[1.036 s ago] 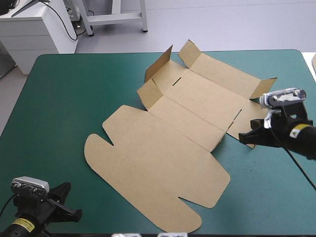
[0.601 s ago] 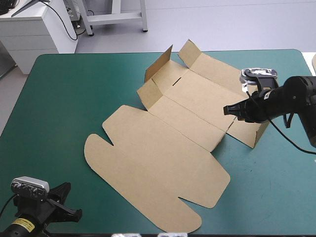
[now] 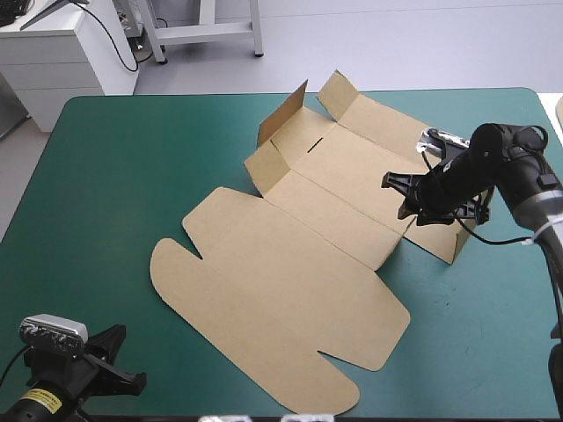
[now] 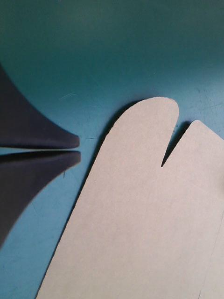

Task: Fold the box

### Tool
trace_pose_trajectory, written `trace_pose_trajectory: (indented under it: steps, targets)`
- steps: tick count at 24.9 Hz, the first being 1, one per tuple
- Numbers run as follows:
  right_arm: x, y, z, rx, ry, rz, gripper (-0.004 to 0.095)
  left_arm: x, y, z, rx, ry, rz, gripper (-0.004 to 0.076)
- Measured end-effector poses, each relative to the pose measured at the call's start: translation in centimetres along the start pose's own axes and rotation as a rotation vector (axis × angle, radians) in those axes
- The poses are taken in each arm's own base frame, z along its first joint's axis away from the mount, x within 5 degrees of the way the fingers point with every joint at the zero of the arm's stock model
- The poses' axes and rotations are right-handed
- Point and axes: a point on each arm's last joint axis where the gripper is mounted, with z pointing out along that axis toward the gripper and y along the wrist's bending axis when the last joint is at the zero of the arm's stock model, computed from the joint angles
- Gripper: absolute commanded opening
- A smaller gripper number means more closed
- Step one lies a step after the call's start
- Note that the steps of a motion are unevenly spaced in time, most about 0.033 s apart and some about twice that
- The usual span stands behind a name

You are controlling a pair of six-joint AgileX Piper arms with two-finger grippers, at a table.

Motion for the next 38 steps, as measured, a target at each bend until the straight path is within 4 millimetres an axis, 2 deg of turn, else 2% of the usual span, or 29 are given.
trace_pose_trajectory:
  steps: [6, 14, 20, 26, 28, 32, 35, 38]
  targets:
    - [-1.1, -0.4, 3.2, 0.034, 0.071, 0.136, 0.0333, 0.0, 0.0, 0.0, 0.000, 0.000, 0.000, -0.0008]
    - [-1.5, -0.8, 4.3, 0.072, 0.088, 0.208, 0.0334, 0.0, 0.0, 0.0, 0.000, 0.000, 0.000, -0.0008]
    - [-0.6, -2.1, 5.9, 0.146, 0.130, 0.233, 0.0331, 0.0, 0.0, 0.0, 0.000, -0.001, 0.000, -0.0008]
    - [-0.7, -2.4, 6.1, 0.171, 0.112, 0.237, 0.0331, 0.0, 0.0, 0.0, 0.000, -0.001, 0.000, -0.0008]
    - [-0.9, -2.5, 6.8, 0.173, 0.122, 0.248, 0.0331, 0.0, 0.0, 0.0, 0.000, -0.001, 0.000, -0.0008]
    - [-1.4, -2.6, 9.5, 0.156, 0.184, 0.289, 0.0327, 0.0, 0.0, 0.0, 0.000, -0.001, 0.000, -0.0008]
    - [-1.6, -2.4, 9.9, 0.132, 0.179, 0.301, 0.0267, 0.0, 0.0, 0.0, 0.000, -0.001, 0.000, -0.0008]
    - [-1.7, -2.3, 10.0, 0.118, 0.167, 0.304, 0.0133, 0.0, 0.0, 0.0, 0.000, -0.001, 0.000, -0.0008]
